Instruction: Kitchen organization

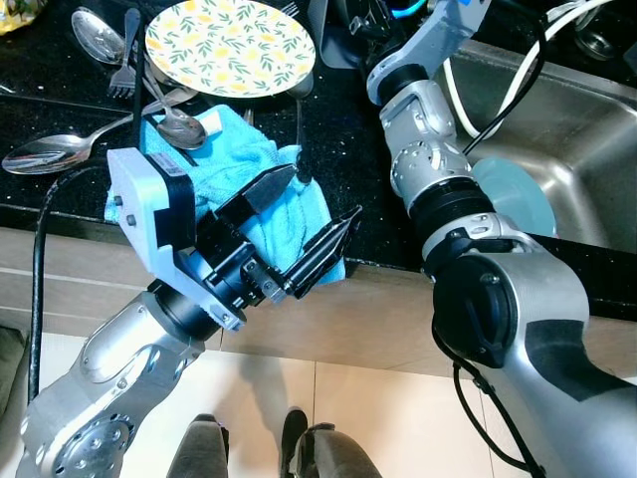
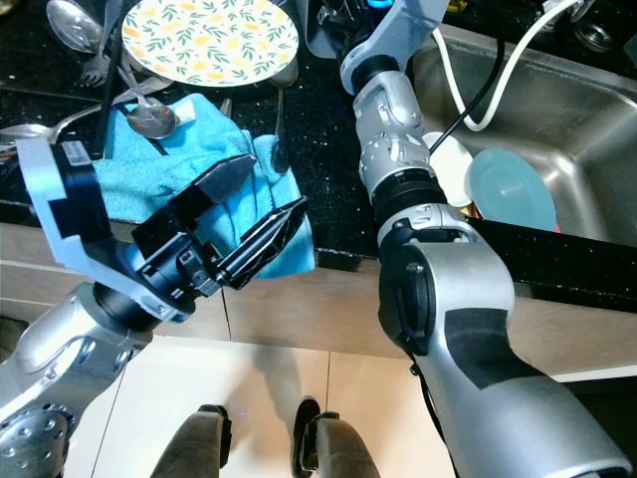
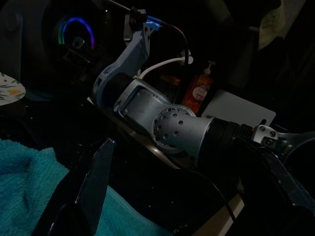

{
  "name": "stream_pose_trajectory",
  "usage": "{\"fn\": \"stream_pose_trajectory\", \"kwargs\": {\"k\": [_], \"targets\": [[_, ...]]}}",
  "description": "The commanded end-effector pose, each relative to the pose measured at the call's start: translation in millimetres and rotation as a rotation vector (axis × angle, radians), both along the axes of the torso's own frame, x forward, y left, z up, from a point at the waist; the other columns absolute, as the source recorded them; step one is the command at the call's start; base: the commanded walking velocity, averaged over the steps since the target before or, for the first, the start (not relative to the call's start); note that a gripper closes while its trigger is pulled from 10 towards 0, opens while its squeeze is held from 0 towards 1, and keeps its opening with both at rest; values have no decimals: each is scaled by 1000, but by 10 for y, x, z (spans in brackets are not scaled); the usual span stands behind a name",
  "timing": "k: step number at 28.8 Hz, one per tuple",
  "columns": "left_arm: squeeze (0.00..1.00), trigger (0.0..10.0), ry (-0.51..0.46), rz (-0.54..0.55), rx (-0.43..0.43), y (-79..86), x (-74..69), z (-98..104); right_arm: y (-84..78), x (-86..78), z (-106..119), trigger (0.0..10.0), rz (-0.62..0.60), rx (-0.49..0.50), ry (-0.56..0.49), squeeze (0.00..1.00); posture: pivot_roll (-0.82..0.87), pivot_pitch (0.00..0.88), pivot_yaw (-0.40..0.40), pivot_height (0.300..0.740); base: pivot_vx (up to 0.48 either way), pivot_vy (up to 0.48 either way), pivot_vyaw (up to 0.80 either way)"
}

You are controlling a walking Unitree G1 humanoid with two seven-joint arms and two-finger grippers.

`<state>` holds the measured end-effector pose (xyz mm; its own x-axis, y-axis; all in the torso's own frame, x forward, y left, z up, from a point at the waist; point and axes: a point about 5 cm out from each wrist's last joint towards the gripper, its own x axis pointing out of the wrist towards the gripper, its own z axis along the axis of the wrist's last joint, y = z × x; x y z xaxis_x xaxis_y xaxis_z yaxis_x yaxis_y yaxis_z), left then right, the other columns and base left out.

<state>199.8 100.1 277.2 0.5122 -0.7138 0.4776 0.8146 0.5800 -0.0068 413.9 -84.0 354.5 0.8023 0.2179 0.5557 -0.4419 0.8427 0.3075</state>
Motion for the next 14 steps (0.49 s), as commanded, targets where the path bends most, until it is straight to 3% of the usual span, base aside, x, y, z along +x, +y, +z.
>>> {"fn": "stream_pose_trajectory", "kwargs": {"k": [1, 14], "targets": [[0, 10000, -8, -26, -1, -44, -70, -2, 105, 0, -65, 10000, 46, -4, 27, 0, 362, 301, -219, 740, 0, 0, 0], [0, 10000, -9, -27, -2, -57, -76, 4, 183, -4, -69, 10000, 122, 109, 56, 0, 367, 302, -216, 740, 0, 0, 0]]}}
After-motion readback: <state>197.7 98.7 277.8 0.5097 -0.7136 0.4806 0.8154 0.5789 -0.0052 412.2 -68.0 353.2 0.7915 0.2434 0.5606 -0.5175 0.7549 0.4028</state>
